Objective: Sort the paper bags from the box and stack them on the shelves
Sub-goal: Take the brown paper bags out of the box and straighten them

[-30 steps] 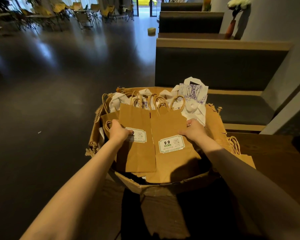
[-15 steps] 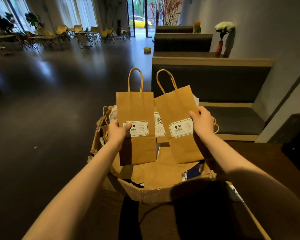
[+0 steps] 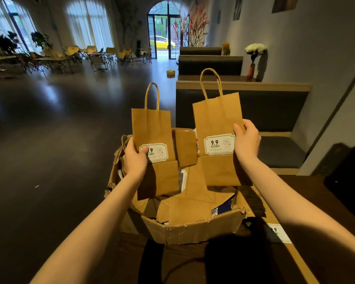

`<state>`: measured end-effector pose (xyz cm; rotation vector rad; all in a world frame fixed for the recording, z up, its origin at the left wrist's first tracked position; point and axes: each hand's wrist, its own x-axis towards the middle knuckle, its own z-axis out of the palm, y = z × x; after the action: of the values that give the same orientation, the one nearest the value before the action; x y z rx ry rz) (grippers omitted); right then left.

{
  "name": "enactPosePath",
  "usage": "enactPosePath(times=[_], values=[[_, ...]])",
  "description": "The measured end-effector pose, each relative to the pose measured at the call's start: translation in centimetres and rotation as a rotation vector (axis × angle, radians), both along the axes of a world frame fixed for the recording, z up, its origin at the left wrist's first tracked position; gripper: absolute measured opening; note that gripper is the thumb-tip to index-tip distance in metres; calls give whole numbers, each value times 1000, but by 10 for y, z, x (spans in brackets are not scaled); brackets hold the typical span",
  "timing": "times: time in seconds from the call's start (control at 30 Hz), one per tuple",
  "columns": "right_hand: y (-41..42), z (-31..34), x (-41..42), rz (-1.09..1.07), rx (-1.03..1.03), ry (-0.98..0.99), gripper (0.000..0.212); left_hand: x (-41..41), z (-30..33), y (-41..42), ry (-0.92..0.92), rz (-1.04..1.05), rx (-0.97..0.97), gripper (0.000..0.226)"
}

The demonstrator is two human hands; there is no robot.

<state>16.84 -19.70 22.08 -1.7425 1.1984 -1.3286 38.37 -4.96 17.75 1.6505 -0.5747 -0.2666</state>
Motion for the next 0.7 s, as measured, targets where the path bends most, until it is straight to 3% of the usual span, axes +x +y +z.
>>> enactPosePath(times=[0.1, 0.3, 0.37, 0.47, 0.57, 0.7], values=[[2, 6, 4, 64, 97, -148, 25, -1, 8, 0, -53, 4, -25, 42], [19, -10, 26, 220, 677, -418, 35, -12, 32, -3, 67, -179, -193, 31], [27, -16, 32, 202, 625, -429, 37, -18, 41, -4, 168, -235, -199, 29], [35, -15, 37, 185, 377, -370, 29, -22, 48, -6, 275, -301, -183, 30], [41, -12, 42, 240, 235, -339, 16, -28, 50, -4, 232, -304, -172, 23], [50, -10, 57, 238, 139, -269, 20, -43, 50, -4, 105, -319, -173, 17]])
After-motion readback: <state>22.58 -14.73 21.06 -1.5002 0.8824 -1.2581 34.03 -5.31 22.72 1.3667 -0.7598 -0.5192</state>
